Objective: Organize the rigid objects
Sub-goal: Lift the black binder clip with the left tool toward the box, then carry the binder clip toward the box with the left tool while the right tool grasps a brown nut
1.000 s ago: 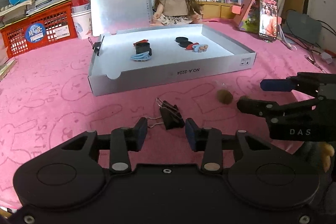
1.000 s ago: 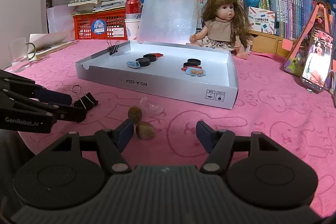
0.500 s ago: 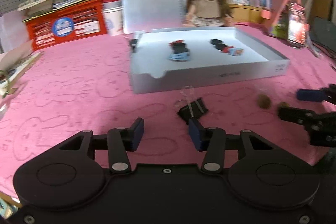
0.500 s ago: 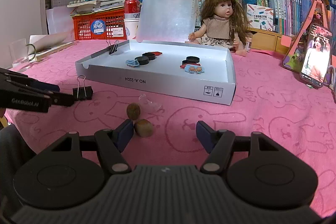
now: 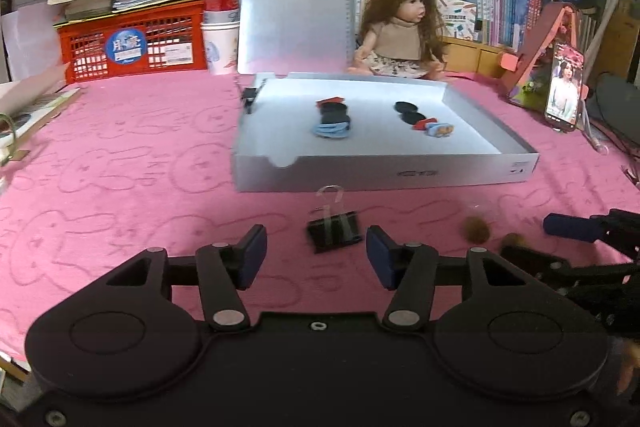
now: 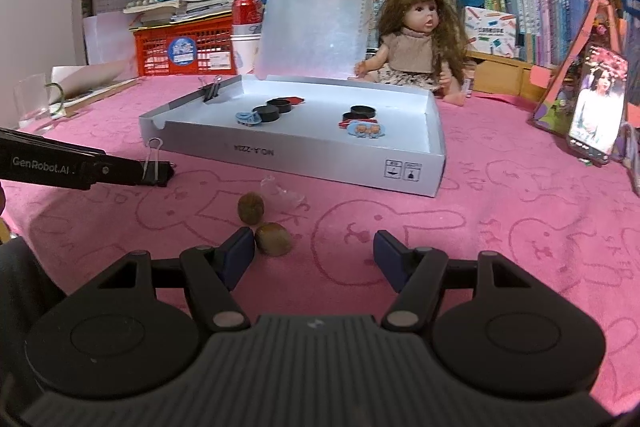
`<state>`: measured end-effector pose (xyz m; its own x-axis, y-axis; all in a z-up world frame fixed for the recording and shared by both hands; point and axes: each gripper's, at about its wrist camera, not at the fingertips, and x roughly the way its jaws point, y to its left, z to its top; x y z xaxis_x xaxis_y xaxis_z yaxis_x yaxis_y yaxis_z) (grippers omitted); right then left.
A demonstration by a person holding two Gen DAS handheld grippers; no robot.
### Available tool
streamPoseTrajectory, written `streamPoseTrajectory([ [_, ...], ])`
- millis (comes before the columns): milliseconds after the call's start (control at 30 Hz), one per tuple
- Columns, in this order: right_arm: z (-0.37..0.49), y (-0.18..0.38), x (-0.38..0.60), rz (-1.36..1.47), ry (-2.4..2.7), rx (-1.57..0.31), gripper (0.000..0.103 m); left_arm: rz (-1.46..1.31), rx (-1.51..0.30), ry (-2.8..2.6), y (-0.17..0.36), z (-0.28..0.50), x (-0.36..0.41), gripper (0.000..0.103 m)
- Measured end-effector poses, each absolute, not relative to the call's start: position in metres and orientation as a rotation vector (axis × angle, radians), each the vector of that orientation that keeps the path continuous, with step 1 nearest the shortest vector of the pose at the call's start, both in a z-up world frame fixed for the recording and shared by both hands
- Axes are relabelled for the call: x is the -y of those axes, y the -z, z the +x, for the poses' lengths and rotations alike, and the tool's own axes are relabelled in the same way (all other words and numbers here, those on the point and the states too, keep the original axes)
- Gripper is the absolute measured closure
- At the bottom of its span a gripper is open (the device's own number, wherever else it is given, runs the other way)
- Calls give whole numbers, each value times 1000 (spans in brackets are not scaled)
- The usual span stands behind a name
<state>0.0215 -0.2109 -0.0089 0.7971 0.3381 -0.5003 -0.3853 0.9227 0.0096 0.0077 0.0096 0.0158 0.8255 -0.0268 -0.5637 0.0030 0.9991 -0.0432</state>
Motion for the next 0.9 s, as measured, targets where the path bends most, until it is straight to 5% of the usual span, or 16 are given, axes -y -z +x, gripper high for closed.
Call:
streamPoseTrajectory([
  [267, 14, 10, 207, -78, -382, -488, 29, -88, -596, -78, -4, 27, 9, 53],
  [433, 11, 13, 202, -44, -376, -472, 46, -51, -570, -99, 2, 29, 13, 71],
  [633, 5, 15, 198, -39, -380, -459, 72, -40, -562, -49, 3, 22, 8, 71],
  [867, 5, 13, 201, -22, -380, -457, 76, -31, -564, -15, 2, 13, -1, 70],
  [900, 5, 13, 202, -20, -377, -458, 67, -29, -563, -17, 2, 12, -1, 70],
])
